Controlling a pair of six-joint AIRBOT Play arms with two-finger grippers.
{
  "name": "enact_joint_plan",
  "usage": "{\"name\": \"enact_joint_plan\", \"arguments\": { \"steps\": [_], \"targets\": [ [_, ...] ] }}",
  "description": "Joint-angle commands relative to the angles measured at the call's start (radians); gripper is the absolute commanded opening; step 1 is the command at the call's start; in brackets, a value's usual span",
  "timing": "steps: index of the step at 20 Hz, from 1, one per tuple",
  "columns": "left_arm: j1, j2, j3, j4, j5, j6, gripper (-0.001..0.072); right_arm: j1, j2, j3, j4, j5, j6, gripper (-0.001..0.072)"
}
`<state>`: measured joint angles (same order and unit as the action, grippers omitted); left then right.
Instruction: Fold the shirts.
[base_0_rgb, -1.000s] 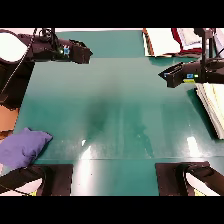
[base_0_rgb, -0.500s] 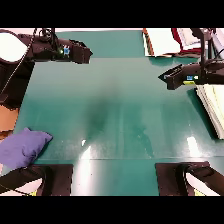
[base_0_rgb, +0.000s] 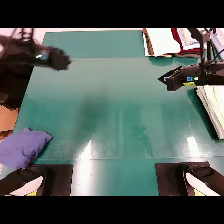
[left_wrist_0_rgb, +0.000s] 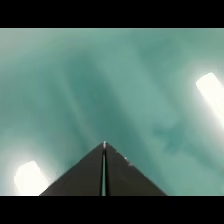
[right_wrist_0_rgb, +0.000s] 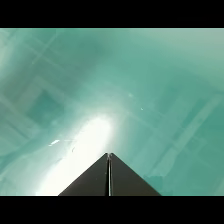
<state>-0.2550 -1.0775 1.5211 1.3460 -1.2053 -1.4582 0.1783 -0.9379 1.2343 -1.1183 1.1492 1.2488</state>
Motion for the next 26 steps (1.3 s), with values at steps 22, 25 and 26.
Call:
{"name": "enact_joint_plan", "arguments": {
  "steps": [22, 25, 26],
  "targets": [
    [0.473, 0.373, -0.732, 0.333, -0.171, -0.06, 0.0023, 0.001, 0.004, 0.019, 0.001, -0.049, 0.001, 0.0015],
    [0.473, 0.373, -0.43, 0.157, -0.178, -0.059, 0.0022, 0.001, -0.002, 0.129, 0.0, -0.052, 0.037, 0.0015],
    [0.473, 0.373, -0.334, 0.072, -0.163, -0.05, 0.0022, 0.001, -0.003, 0.169, -0.001, -0.058, 0.037, 0.0015]
  ]
}}
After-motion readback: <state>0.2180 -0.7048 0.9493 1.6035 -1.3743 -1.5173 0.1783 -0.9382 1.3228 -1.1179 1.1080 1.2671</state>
